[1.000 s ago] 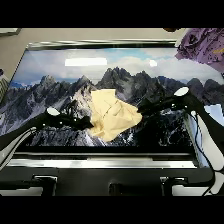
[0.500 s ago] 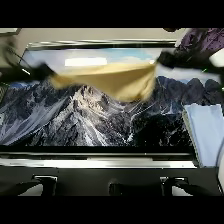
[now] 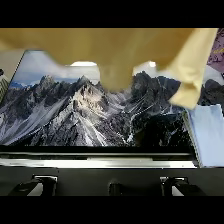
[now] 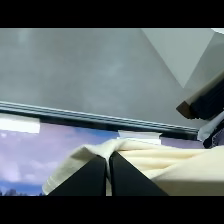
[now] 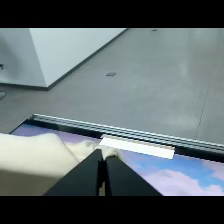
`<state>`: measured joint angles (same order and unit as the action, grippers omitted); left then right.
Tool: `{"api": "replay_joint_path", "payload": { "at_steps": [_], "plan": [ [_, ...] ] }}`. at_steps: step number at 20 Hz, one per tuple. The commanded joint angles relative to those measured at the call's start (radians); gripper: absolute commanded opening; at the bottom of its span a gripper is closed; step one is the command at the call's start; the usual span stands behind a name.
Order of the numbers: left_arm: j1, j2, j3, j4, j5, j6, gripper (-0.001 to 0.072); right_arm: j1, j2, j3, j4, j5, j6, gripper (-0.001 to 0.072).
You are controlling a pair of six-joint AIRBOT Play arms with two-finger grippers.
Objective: Fold the clothes and pants, and hang the long-sleeved shirts on hangers.
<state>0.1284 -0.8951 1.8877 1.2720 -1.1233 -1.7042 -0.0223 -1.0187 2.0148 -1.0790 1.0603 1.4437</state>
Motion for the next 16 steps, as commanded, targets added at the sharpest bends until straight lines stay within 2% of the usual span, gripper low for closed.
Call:
{"api": "replay_joint_path", "payload": {
  "at_steps": [1,4,6,9,12,16],
  "plan": [
    [0.003,0.032,-0.011,0.019,-0.093,-0.065,0.0012,0.000,0.013,0.010,-0.026,0.062,0.056,0.0025],
    [0.003,-0.024,-0.124,0.018,-0.118,-0.145,0.0012,0.001,-0.134,0.010,-0.017,0.105,0.165,0.0025],
    [0.003,-0.103,-0.243,0.011,-0.156,-0.146,0.0012,0.002,-0.289,0.010,0.042,0.161,0.203,0.0025],
    [0.000,-0.254,-0.444,0.012,-0.131,-0.144,0.0012,0.068,-0.571,0.010,0.064,0.196,0.213,0.0026],
    [0.000,-0.443,-0.597,0.011,-0.017,-0.144,0.0014,0.148,-0.853,0.010,0.065,0.096,0.243,0.0026],
    [0.001,-0.691,-0.624,0.011,0.075,-0.144,0.0014,0.206,-1.074,0.010,0.146,-0.061,0.270,0.0026]
  ]
}}
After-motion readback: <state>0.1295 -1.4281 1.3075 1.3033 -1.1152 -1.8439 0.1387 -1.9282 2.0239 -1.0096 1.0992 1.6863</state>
